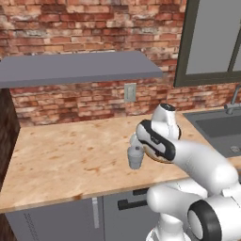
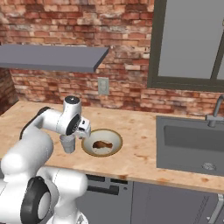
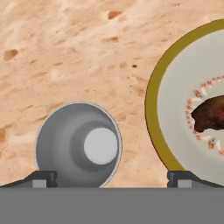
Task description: Move the glass cup from next to the sink to the open cabinet. Then, move the bowl with the chicken drumstick to the fridge to clear the area for faucet cleaning.
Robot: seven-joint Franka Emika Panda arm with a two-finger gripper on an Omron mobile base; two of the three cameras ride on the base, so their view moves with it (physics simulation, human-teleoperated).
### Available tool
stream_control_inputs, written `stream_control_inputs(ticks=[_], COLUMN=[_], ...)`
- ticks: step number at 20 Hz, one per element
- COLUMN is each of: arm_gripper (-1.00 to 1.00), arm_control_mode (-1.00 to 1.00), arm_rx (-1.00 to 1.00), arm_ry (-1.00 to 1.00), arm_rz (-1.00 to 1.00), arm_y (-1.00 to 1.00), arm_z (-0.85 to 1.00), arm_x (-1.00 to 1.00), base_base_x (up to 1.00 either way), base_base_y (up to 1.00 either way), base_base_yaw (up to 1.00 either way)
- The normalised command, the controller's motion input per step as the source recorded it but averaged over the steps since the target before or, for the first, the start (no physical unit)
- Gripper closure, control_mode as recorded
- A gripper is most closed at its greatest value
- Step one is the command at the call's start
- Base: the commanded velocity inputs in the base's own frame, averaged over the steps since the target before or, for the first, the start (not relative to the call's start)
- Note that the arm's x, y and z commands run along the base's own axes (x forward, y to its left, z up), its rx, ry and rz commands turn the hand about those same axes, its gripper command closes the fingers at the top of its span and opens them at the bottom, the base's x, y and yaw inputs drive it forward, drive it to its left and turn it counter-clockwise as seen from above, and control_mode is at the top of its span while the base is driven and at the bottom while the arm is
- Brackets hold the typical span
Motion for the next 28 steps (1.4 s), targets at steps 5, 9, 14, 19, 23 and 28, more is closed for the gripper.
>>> stream_control_inputs(ticks=[5, 9, 14, 19, 23, 28], arm_gripper=[-1.0, -1.0, -1.0, -1.0, -1.0, -1.0], arm_control_mode=[-1.0, -1.0, -1.0, -1.0, -1.0, -1.0], arm_rx=[0.0, 0.0, 0.01, 0.04, 0.02, 0.02], arm_ry=[0.1, 0.03, 0.0, -0.03, -0.04, -0.04], arm_rz=[0.0, 0.0, 0.0, -0.01, -0.01, -0.02], arm_y=[0.0, 0.0, 0.0, 0.0, 0.0, 0.0], arm_z=[-0.37, -0.28, -0.13, -0.06, -0.08, -0.14], arm_x=[0.0, 0.0, 0.0, 0.0, 0.0, 0.0], base_base_x=[0.0, 0.0, 0.0, 0.0, 0.0, 0.0], base_base_y=[0.0, 0.0, 0.0, 0.0, 0.0, 0.0], base_base_yaw=[0.0, 0.0, 0.0, 0.0, 0.0, 0.0])
